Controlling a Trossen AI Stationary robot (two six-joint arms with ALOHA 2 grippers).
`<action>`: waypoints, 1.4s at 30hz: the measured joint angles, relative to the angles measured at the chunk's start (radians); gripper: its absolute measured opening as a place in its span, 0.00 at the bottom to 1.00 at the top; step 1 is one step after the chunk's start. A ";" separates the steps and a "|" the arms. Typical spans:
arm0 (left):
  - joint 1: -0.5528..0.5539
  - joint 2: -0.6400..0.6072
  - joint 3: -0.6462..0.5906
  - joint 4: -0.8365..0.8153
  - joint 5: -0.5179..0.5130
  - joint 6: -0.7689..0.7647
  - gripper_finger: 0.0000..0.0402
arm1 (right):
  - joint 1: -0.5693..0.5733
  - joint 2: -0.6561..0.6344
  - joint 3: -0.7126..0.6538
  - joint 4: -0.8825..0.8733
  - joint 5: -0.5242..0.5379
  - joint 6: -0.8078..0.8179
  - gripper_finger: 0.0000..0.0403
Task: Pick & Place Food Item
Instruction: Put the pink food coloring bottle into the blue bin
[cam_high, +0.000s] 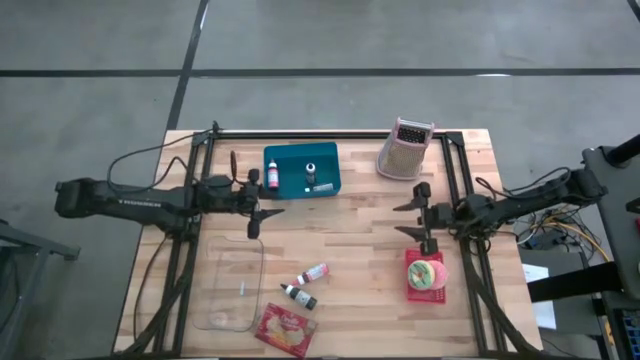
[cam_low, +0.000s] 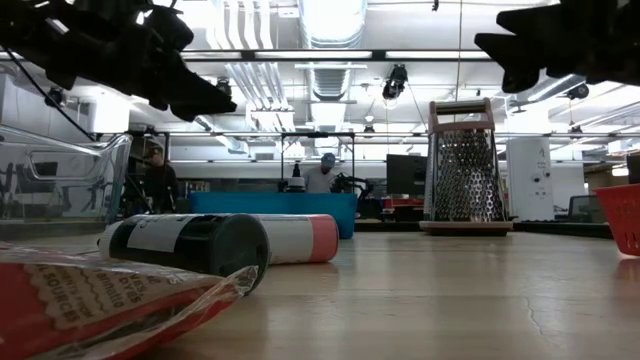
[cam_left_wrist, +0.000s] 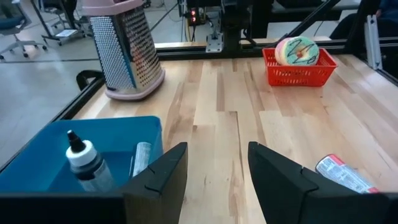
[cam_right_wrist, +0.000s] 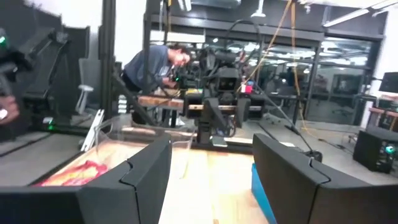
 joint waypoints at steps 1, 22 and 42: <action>0.000 0.010 0.000 0.011 0.003 0.000 0.43 | -0.001 -0.004 -0.009 0.013 0.001 0.003 0.54; -0.028 0.116 0.039 0.017 0.098 -0.103 0.43 | -0.011 -0.009 -0.027 0.020 0.024 -0.013 0.54; -0.213 0.366 0.354 -0.330 0.127 -0.345 0.43 | -0.041 -0.011 -0.025 0.021 0.023 -0.004 0.54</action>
